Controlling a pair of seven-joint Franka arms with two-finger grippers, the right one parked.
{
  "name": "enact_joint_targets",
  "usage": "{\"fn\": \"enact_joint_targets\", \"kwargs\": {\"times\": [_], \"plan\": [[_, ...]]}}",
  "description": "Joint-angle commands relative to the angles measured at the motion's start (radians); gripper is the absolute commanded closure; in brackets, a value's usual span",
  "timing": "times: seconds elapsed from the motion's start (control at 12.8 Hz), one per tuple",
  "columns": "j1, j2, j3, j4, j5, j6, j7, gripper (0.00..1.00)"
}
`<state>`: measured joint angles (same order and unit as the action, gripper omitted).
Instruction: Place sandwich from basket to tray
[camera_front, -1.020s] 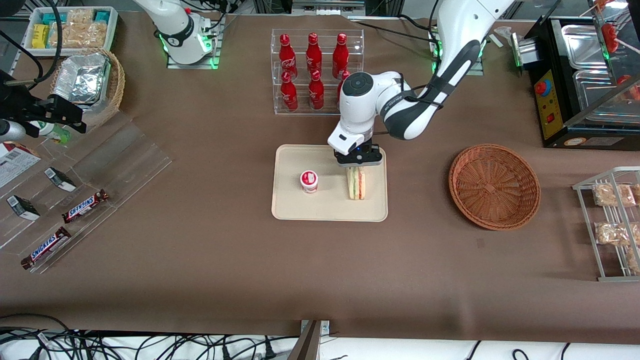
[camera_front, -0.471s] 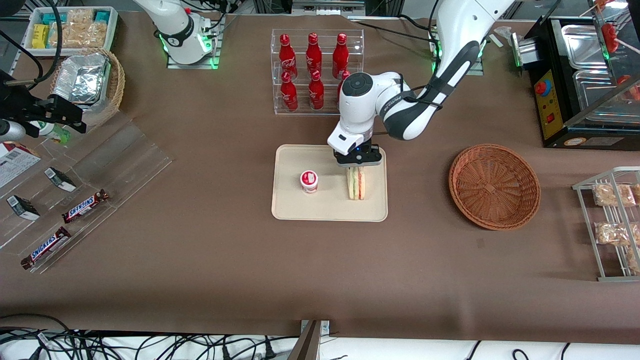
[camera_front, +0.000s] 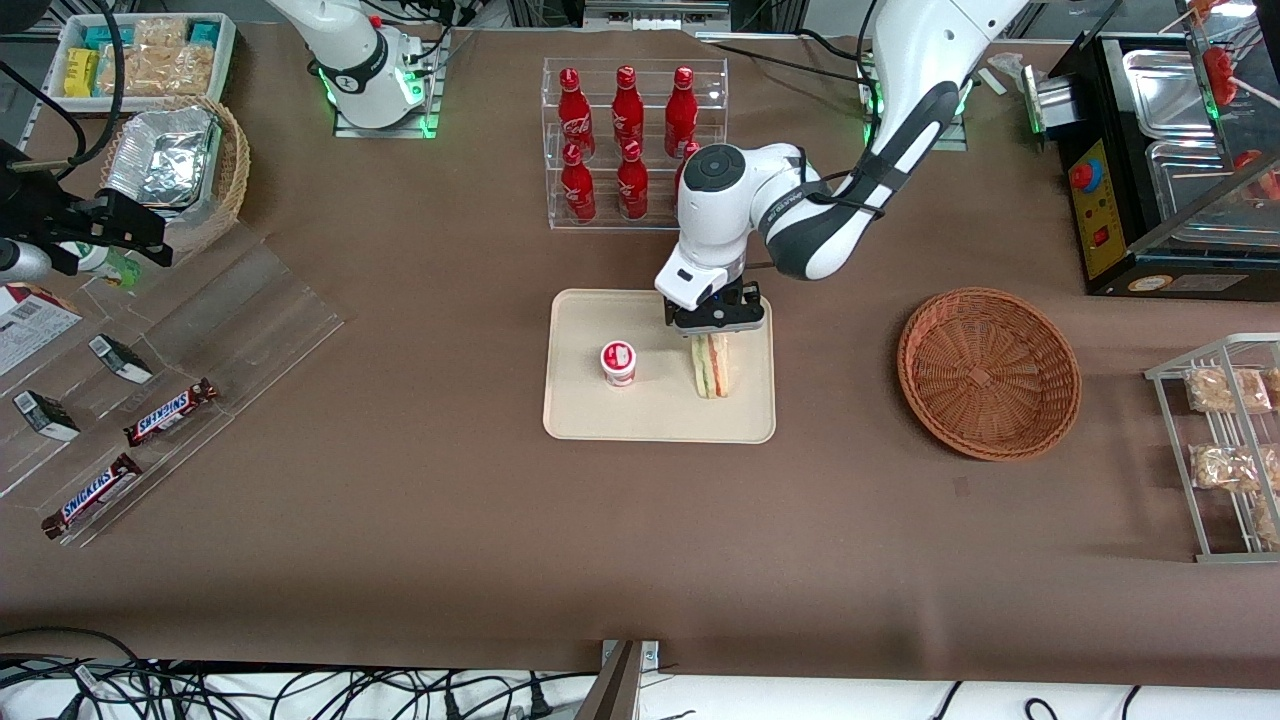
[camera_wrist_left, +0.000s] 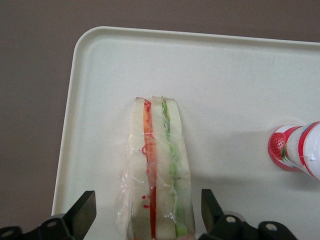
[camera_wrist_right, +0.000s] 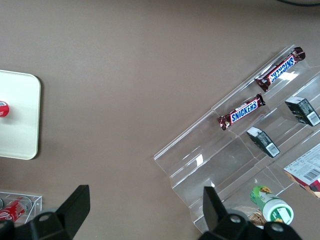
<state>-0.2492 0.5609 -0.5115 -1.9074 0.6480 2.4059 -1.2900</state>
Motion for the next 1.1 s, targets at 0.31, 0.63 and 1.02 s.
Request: {"fn": "enact_joint_targets", "kwargs": {"times": [0.31, 0.63, 1.02], "plan": [[0.007, -0.013, -0.055, 0.229, -0.100, -0.279, 0.020, 0.00], [0.040, -0.009, -0.051, 0.353, -0.134, -0.359, 0.037, 0.00], [0.109, -0.009, -0.051, 0.516, -0.224, -0.542, 0.188, 0.00]]}}
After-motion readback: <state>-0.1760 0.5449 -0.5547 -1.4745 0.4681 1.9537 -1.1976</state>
